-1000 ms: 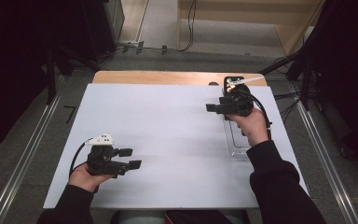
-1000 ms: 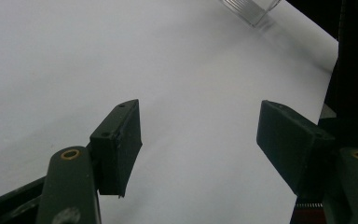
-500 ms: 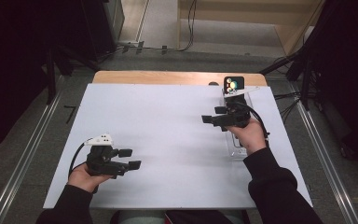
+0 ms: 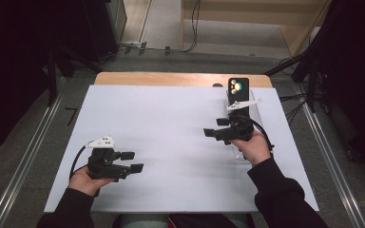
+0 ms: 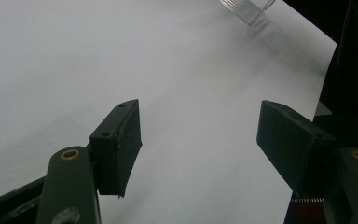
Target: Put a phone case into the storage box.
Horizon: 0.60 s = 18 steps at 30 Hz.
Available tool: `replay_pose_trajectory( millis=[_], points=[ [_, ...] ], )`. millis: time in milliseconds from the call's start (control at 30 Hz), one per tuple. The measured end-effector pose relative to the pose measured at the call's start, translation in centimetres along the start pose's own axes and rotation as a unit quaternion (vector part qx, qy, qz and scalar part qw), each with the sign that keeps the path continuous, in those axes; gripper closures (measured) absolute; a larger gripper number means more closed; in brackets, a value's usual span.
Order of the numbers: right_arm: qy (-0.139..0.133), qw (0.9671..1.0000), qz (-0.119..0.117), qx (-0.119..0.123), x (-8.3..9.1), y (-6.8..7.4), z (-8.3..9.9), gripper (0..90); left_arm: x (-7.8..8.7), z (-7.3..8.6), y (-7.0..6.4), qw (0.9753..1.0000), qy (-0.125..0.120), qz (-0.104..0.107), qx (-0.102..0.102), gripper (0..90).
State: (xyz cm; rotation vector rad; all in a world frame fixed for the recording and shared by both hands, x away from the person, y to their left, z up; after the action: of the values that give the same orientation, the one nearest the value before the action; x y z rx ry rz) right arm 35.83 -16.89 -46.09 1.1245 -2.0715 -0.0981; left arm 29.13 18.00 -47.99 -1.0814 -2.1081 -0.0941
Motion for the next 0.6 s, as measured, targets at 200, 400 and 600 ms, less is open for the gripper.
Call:
replay_pose_trajectory(
  millis=[200,400,600],
  points=[
    [-0.005,0.9997,-0.011,0.024,0.4,1.1,1.1,21.2,0.0,0.0,0.0,1.0000,0.000,0.002,0.000,30.7],
    [-0.004,0.9993,-0.015,0.034,0.8,1.6,2.1,21.3,0.0,0.0,-0.1,1.0000,0.001,0.003,-0.001,30.7],
    [0.002,0.9985,-0.023,0.050,1.3,2.1,3.4,21.4,0.1,0.0,-0.2,1.0000,-0.001,0.003,0.000,30.7]
  ],
)
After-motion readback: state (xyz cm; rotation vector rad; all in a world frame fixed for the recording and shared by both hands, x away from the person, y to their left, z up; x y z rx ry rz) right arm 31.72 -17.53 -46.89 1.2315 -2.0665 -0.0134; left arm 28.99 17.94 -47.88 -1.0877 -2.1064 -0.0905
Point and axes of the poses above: each handheld gripper's, and its own axes: x roughly backward along the jaws, z roughly out of its underside, y roughly to its left, the point moved 5 cm from there along -x, roughly forward along the jaws, and after that the axes turned 9 degrees about -z, right-handed, at the moved point
